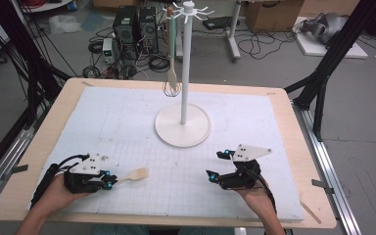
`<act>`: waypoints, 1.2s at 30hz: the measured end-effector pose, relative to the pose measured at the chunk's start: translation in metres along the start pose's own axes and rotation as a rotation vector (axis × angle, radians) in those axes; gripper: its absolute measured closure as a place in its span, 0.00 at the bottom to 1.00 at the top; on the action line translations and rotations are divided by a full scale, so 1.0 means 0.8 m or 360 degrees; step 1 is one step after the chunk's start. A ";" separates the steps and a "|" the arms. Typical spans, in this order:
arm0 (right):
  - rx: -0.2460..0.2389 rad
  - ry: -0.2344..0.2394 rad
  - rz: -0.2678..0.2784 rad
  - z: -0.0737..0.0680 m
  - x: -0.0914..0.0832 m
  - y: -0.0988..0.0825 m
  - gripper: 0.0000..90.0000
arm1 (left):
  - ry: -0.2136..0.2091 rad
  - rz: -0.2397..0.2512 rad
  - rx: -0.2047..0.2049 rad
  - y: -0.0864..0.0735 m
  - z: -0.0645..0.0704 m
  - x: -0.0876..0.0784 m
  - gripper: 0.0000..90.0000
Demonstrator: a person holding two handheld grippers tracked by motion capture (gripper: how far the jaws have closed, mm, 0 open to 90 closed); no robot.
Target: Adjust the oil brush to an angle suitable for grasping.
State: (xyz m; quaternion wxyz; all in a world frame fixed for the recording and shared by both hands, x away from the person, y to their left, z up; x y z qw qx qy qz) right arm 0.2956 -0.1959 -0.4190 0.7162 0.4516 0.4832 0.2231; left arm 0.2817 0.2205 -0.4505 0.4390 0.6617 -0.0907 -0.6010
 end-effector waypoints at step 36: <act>0.0028 0.0058 0.0079 0.013 -0.007 0.021 0.24 | -0.0033 0.0079 0.0058 0.075 -0.007 -0.004 0.91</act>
Point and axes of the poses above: each handheld gripper's, and its own axes: x roughly forward along the jaws, y roughly out of its top, z roughly to its right, the point moved 4 cm from there along x, roughly forward along the jaws, and after that the axes turned 11 degrees about -x, right-handed, at the moved point
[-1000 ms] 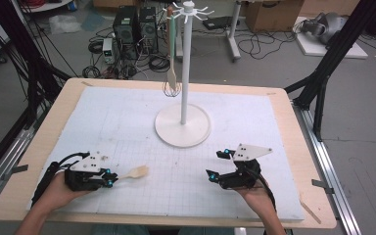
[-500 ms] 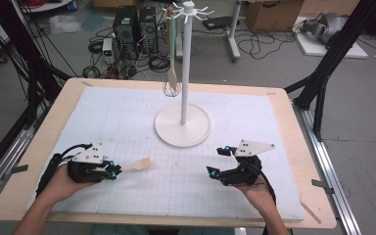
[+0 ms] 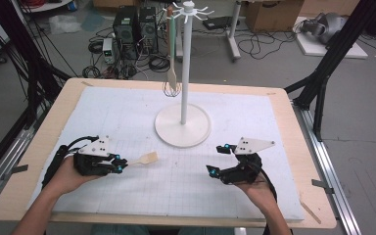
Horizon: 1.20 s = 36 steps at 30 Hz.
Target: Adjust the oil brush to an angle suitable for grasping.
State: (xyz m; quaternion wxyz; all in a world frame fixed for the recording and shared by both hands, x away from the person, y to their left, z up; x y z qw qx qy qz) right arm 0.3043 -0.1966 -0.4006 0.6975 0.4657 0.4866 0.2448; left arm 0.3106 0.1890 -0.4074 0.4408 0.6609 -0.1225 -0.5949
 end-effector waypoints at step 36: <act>-0.0093 0.0049 -0.0049 0.007 0.002 0.033 0.24 | -0.0090 0.0054 0.0069 0.057 0.017 0.000 0.91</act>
Point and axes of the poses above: each handheld gripper's, and its own axes: x roughly forward along the jaws, y roughly out of its top, z roughly to its right, the point moved 4 cm from there along x, roughly forward along the jaws, and after that the axes turned 11 degrees about -x, right-handed, at the moved point
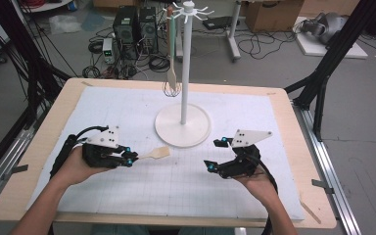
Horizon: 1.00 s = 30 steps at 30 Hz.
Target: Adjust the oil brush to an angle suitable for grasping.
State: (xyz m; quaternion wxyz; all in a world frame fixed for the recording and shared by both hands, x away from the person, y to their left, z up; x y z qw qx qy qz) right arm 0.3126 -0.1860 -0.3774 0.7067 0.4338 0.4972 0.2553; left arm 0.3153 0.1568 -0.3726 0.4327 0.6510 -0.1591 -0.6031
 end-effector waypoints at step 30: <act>-0.0056 0.0115 0.0001 0.005 0.024 0.038 0.24 | -0.0058 -0.0002 0.0055 0.037 0.006 0.014 0.91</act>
Point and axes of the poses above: each handheld gripper's, and its own axes: x roughly forward along the jaws, y roughly out of its top, z roughly to its right, the point moved 4 cm from there along x, roughly forward along the jaws, and after that the axes turned 11 degrees about -x, right-handed, at the moved point
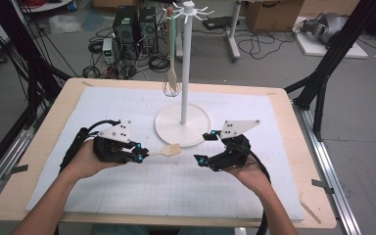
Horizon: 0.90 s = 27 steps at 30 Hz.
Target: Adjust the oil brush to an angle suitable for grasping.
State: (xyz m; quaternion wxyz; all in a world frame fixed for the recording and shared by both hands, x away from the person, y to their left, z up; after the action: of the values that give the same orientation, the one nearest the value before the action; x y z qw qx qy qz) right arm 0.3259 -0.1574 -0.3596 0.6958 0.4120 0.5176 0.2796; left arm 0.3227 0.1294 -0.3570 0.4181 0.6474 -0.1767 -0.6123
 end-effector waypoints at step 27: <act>-0.0096 0.0161 -0.0069 -0.002 0.029 0.020 0.24 | -0.0075 -0.0020 0.0059 0.027 0.013 0.022 0.91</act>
State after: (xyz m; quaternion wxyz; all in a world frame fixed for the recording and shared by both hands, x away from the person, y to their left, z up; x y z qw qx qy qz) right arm 0.3318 -0.1297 -0.3572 0.6867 0.3650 0.5523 0.3003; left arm 0.3219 0.1005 -0.3507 0.3979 0.6416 -0.1938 -0.6265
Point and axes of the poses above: each handheld gripper's, and its own axes: x roughly forward along the jaws, y roughly out of its top, z roughly to its right, the point moved 4 cm from there along x, roughly forward along the jaws, and after that the axes turned 11 degrees about -x, right-handed, at the moved point
